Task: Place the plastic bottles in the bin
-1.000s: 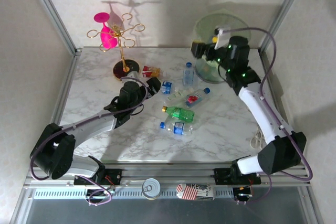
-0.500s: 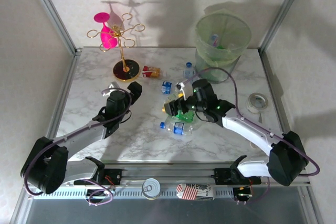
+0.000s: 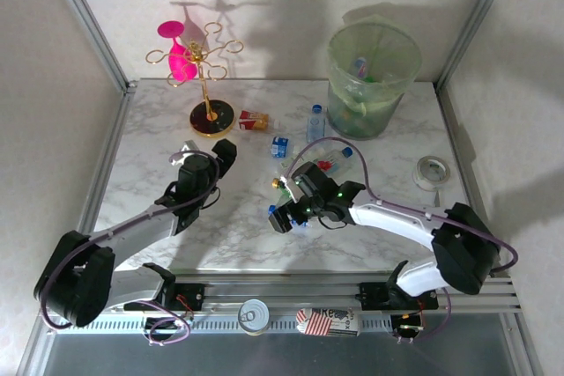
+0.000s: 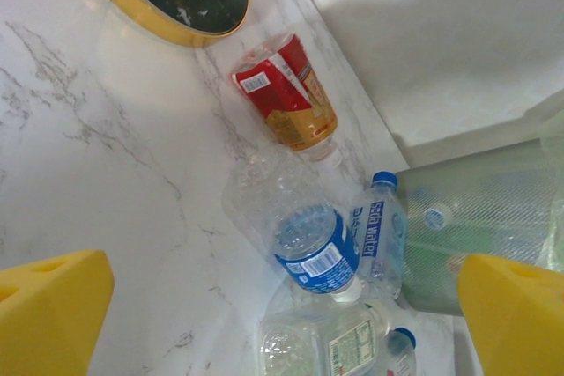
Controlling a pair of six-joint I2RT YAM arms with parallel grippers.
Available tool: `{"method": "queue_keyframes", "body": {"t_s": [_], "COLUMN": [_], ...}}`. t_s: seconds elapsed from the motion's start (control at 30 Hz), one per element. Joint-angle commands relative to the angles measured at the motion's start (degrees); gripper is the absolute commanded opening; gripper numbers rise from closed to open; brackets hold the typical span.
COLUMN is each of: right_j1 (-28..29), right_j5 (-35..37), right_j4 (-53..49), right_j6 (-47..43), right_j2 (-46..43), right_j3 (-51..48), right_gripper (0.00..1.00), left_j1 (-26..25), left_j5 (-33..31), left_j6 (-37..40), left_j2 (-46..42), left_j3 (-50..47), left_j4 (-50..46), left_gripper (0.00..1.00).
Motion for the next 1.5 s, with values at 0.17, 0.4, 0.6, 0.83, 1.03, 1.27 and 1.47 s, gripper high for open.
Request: {"method": "queue_keyframes", "body": {"t_s": [0.17, 0.4, 0.6, 0.83, 1.03, 1.27, 1.47], "right_j1": [5.25, 8.26, 9.06, 9.05, 9.19, 8.87, 4.45], "right_j5": [15.03, 24.43, 29.68, 28.44, 26.18, 22.87, 13.04], "right_j4": [-11.86, -16.1, -16.35, -14.59, -12.67, -9.07, -0.53], "right_j6": [-3.67, -6.18, -9.17, -10.82, -11.79, -11.82, -9.49], "right_j2": [6.89, 10.87, 13.33, 15.29, 14.95, 11.19, 3.28], "right_j3": [4.82, 7.07, 7.61, 7.09, 6.98, 7.64, 7.4], "right_gripper": [0.96, 0.95, 0.94, 0.79, 0.56, 0.47, 0.44], "left_j1": [0.03, -0.23, -0.23, -0.23, -0.22, -0.23, -0.23], "left_j5": [3.86, 4.7, 4.46, 3.56, 3.47, 3.25, 3.65], "left_j6": [-0.73, -0.55, -0.28, 0.35, 0.45, 0.63, 1.37], "left_j2": [4.98, 6.25, 5.92, 4.83, 4.67, 4.25, 3.86], "left_j3": [2.95, 3.59, 3.35, 3.22, 3.26, 3.18, 3.18], "left_j4": [3.56, 3.95, 3.76, 2.89, 2.79, 2.62, 3.06], "left_gripper": [1.0, 1.0, 1.0, 1.0, 1.0, 1.0, 1.0]}}
